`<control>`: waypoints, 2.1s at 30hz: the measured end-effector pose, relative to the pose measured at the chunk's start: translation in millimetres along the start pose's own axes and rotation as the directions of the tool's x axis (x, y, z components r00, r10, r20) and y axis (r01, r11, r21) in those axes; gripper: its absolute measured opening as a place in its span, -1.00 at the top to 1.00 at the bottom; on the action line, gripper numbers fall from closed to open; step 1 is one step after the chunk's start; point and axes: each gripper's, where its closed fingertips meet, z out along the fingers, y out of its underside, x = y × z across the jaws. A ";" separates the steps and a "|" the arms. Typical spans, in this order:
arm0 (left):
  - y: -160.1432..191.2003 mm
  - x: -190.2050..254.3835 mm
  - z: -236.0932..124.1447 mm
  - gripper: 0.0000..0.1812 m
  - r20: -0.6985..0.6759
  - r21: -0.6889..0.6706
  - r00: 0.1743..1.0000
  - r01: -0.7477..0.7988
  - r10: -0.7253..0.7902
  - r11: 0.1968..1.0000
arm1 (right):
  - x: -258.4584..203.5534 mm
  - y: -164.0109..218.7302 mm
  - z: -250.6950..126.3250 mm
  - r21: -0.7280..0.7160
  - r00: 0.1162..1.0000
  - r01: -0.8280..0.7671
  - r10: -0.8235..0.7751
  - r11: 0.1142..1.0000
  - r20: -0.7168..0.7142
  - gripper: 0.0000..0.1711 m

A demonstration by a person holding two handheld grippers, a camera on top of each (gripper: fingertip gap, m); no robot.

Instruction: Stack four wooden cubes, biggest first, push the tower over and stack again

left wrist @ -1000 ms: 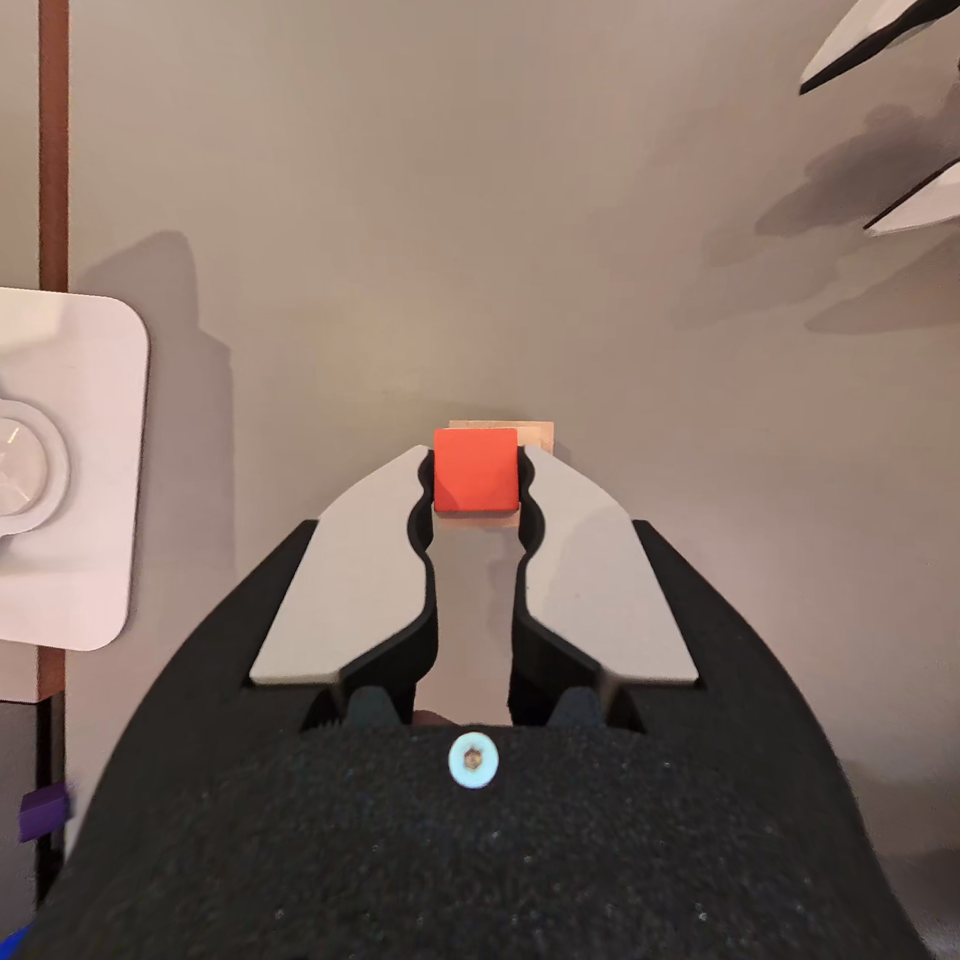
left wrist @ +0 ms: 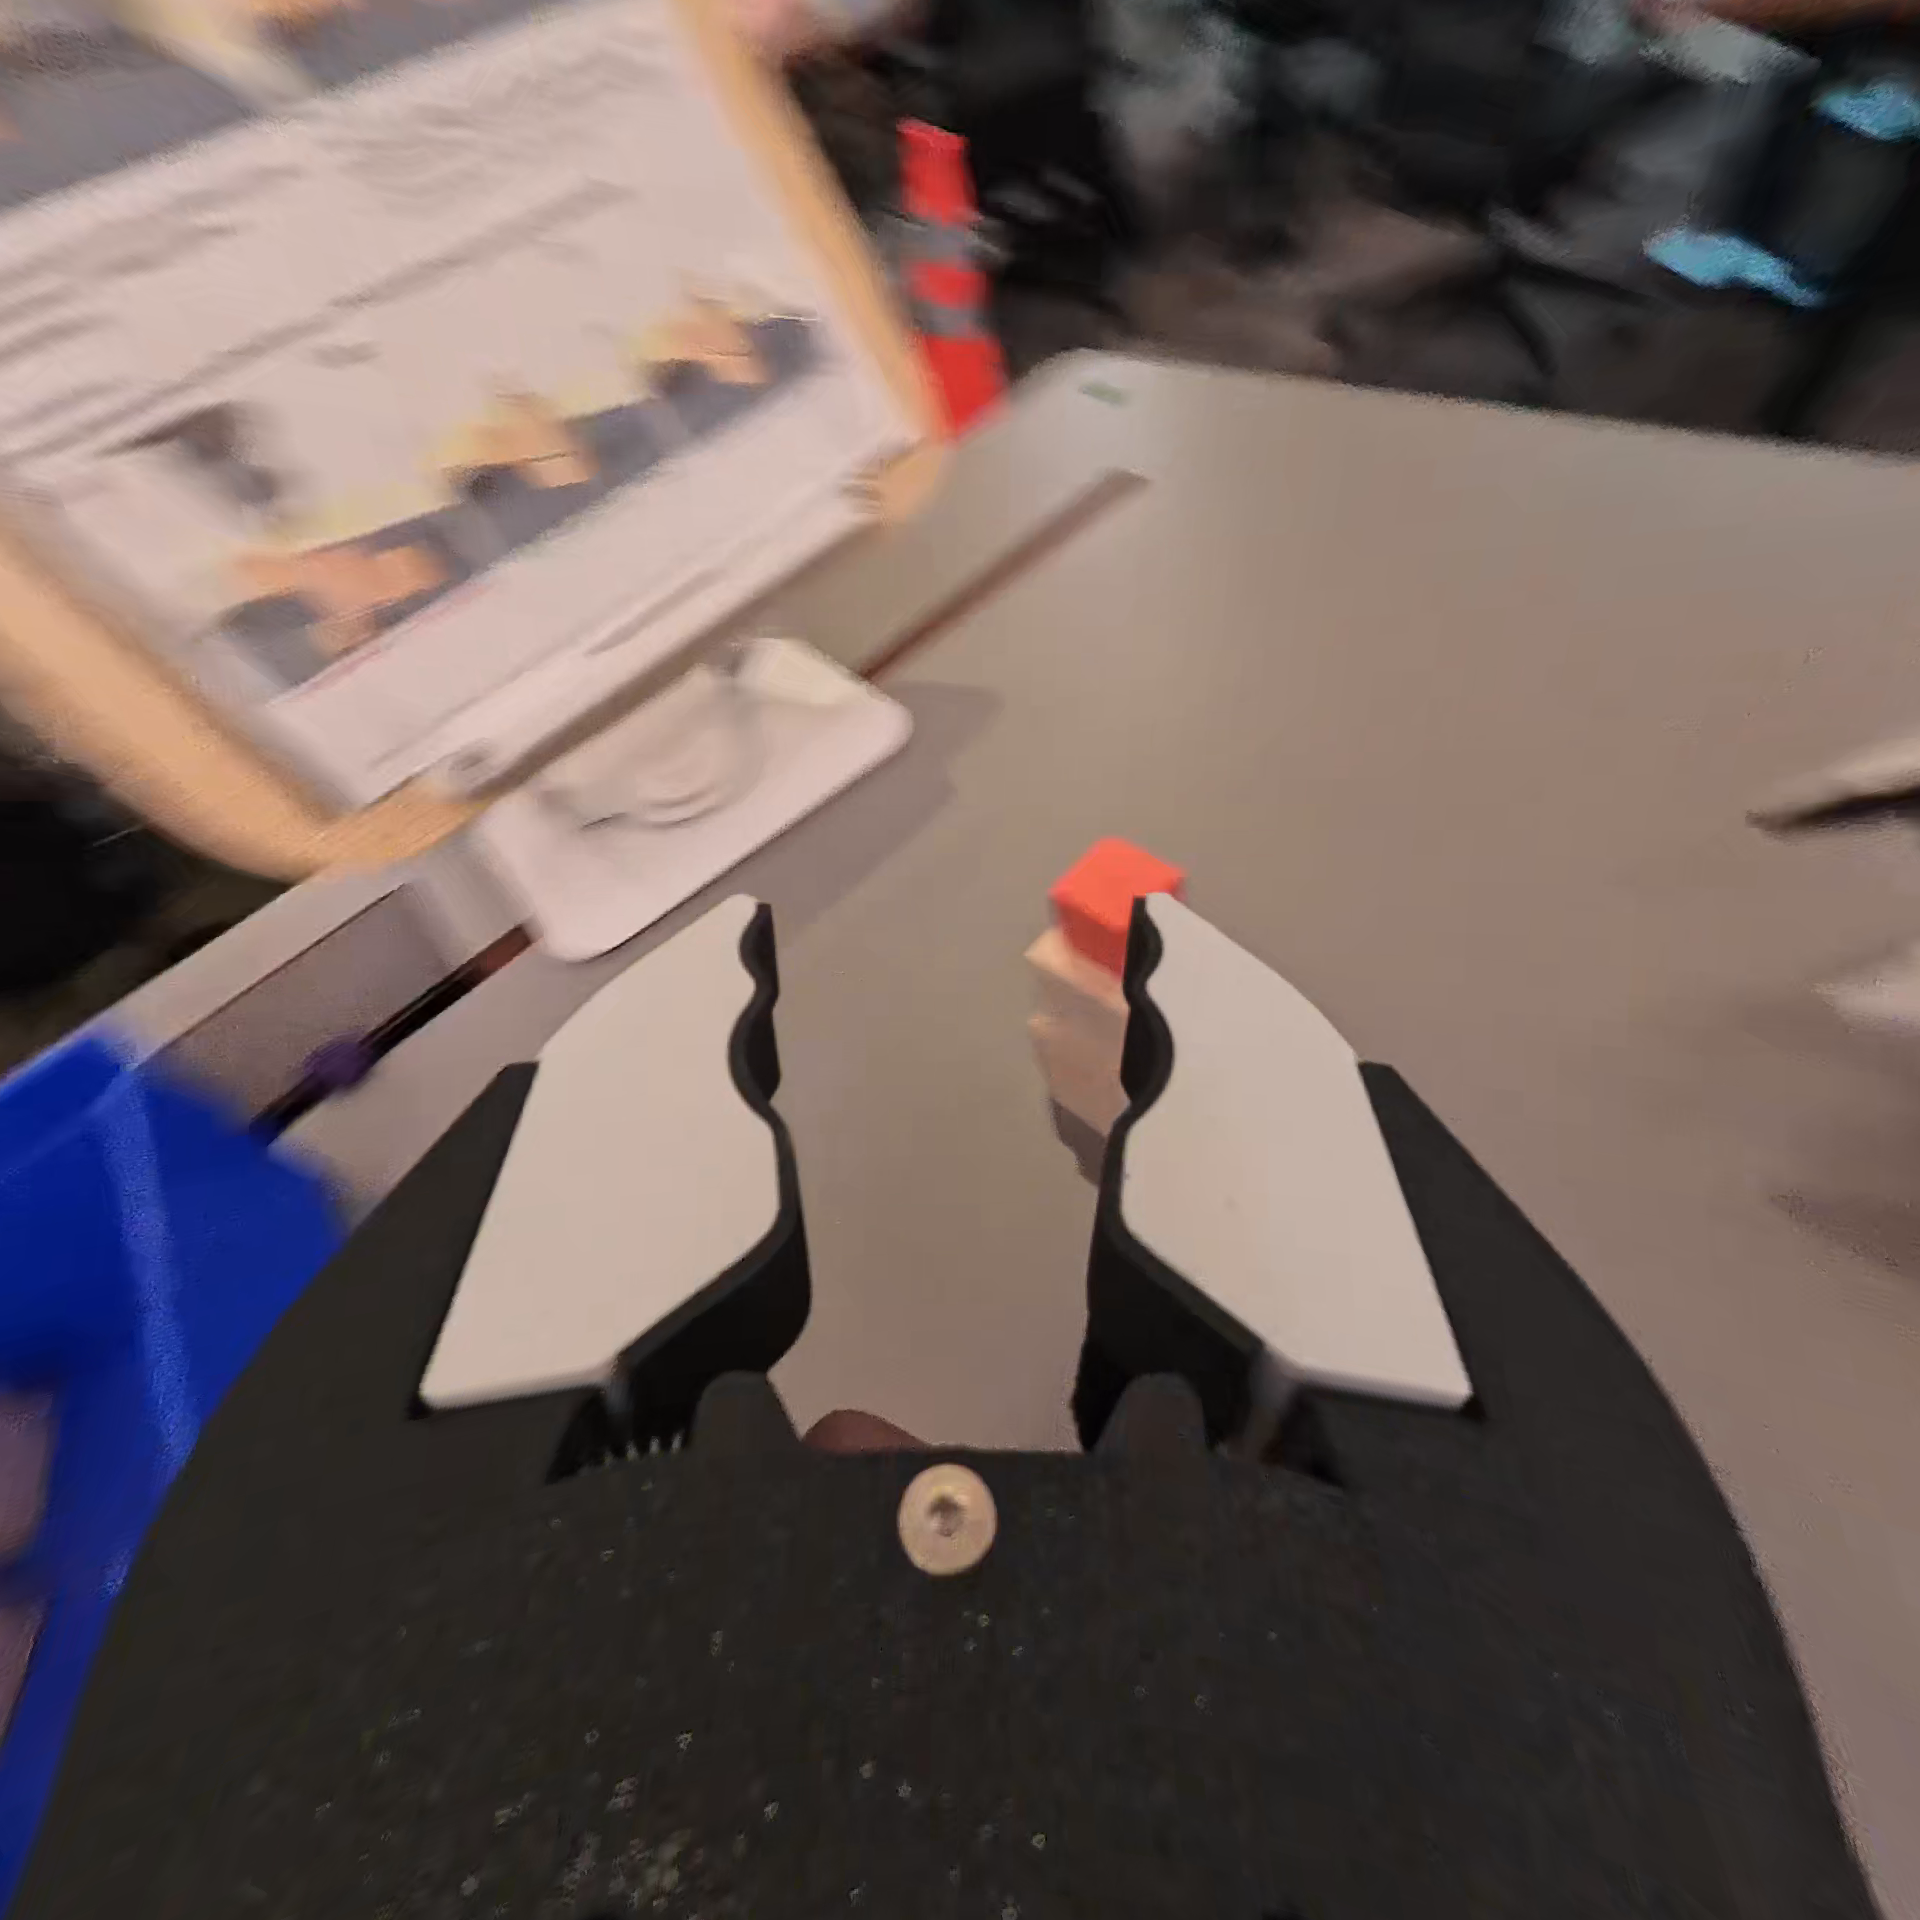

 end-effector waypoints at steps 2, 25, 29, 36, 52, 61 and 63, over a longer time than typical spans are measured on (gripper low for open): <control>25.0 -21.7 -30.1 0.27 0.302 0.054 0.947 0.098 -0.110 0.994 | -1.5 2.7 2.0 -0.006 1.000 0.000 0.000 1.000 0.005 0.33; 99.9 -133.8 54.0 0.24 0.581 0.058 0.722 0.422 -0.375 0.905 | -3.4 -0.1 -1.8 0.006 1.000 -0.008 0.008 1.000 0.025 0.33; 104.4 -184.2 87.0 0.23 0.568 0.004 0.715 0.493 -0.407 0.870 | 1.0 -1.1 -3.9 0.012 1.000 -0.017 0.016 1.000 0.021 0.34; 117.2 -236.4 136.8 0.35 0.495 -0.061 0.756 0.523 -0.429 0.850 | 4.3 -2.1 -6.1 0.019 0.999 -0.032 0.032 0.999 0.023 0.34; 174.8 -287.5 171.4 0.34 0.616 -0.278 0.734 0.542 -0.286 0.793 | 3.5 4.5 1.1 0.002 0.996 -0.068 0.068 0.998 0.052 0.34; 186.0 -292.5 172.0 0.77 0.635 -0.265 0.678 0.640 -0.369 0.721 | 5.6 7.3 3.4 -0.002 0.994 -0.088 0.088 0.996 0.063 0.34; 185.4 -292.5 171.4 0.77 0.623 -0.243 0.669 0.658 -0.405 0.713 | 5.7 7.7 3.2 -0.003 0.994 -0.087 0.087 0.996 0.062 0.34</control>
